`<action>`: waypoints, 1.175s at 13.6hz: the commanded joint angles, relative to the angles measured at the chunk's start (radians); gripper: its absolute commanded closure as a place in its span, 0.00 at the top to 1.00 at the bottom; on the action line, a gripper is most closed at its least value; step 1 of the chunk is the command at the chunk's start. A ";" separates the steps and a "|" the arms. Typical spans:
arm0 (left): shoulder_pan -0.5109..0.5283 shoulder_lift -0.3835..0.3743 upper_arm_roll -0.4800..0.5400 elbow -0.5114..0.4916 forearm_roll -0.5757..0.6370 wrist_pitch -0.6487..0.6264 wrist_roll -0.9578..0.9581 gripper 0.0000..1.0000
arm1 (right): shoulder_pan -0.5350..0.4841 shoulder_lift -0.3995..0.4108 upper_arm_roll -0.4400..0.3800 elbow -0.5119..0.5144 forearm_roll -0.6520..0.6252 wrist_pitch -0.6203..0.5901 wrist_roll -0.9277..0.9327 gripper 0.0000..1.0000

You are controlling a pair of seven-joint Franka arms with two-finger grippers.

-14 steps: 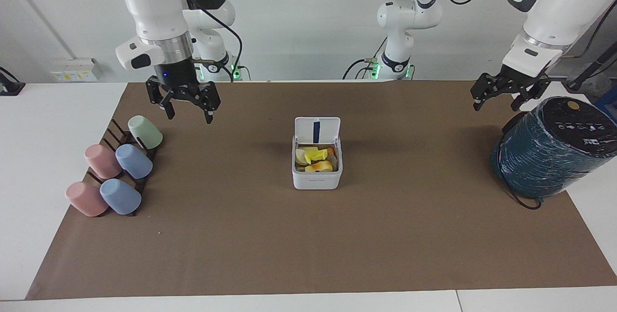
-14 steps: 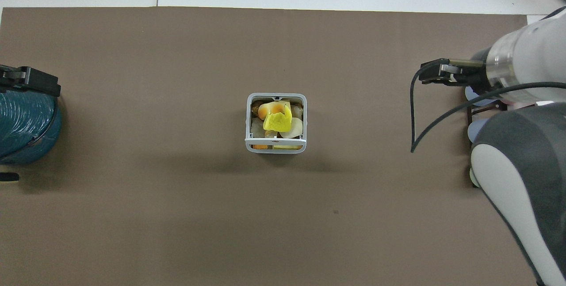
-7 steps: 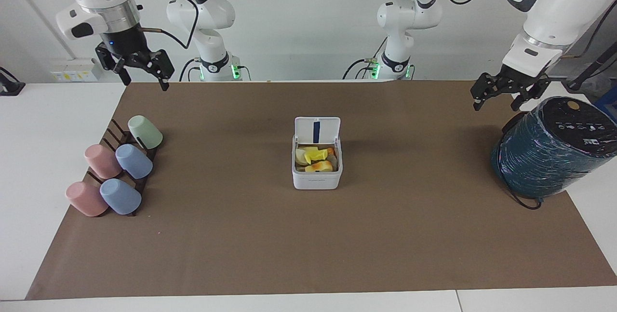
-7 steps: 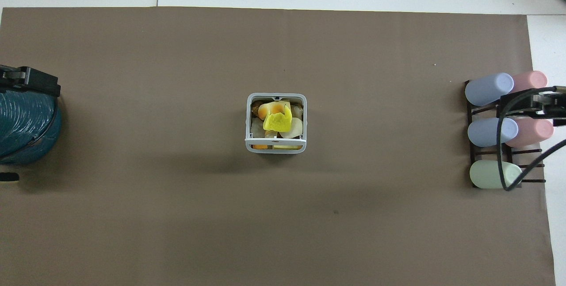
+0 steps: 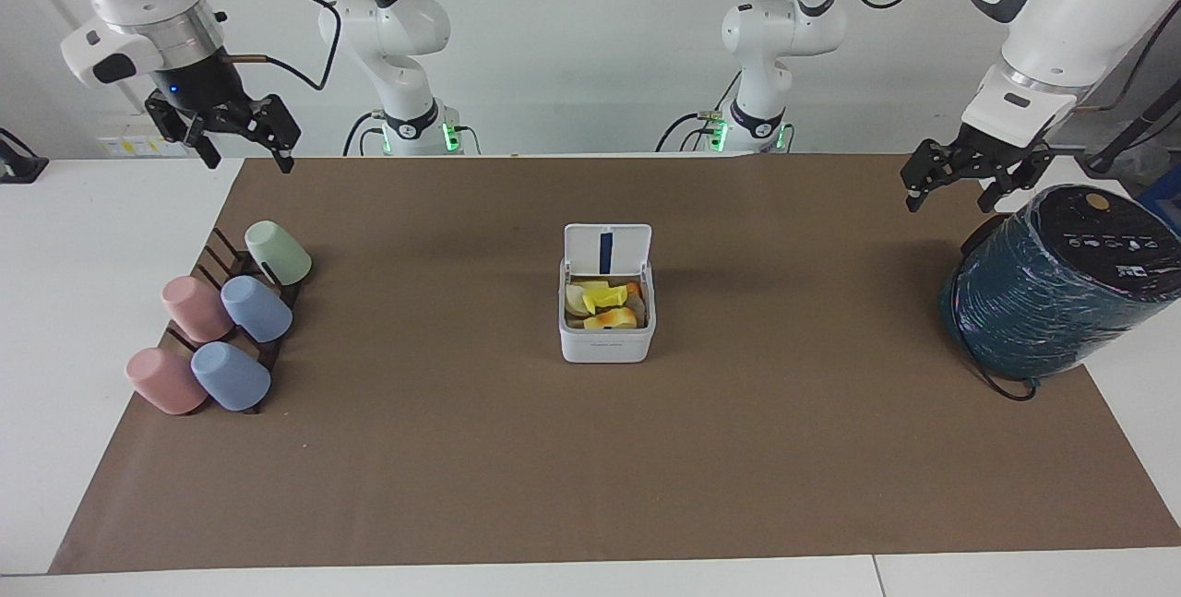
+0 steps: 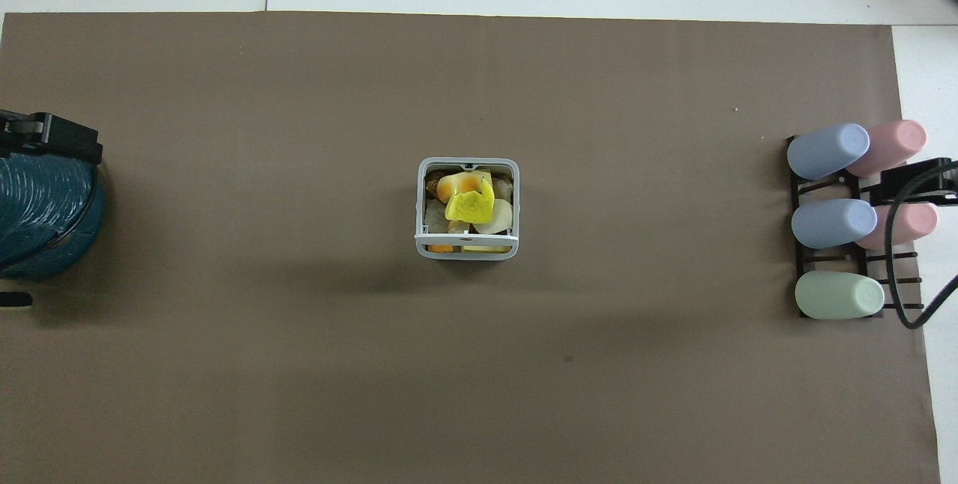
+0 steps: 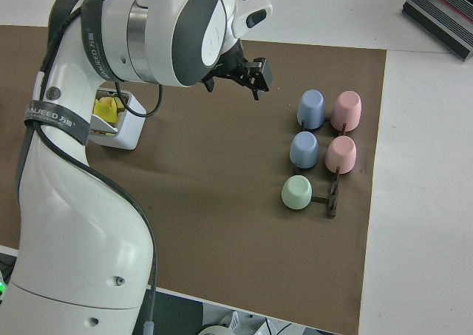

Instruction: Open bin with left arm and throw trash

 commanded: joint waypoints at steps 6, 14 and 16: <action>-0.001 -0.033 -0.001 -0.040 0.023 0.011 0.000 1.00 | 0.035 -0.002 0.021 -0.004 -0.040 -0.092 -0.001 1.00; -0.001 -0.033 -0.001 -0.040 0.023 0.011 0.000 1.00 | 0.039 -0.006 0.030 -0.007 -0.037 -0.063 0.025 1.00; -0.001 -0.033 -0.001 -0.040 0.023 0.011 0.000 1.00 | 0.039 -0.006 0.030 -0.009 -0.037 -0.061 0.020 1.00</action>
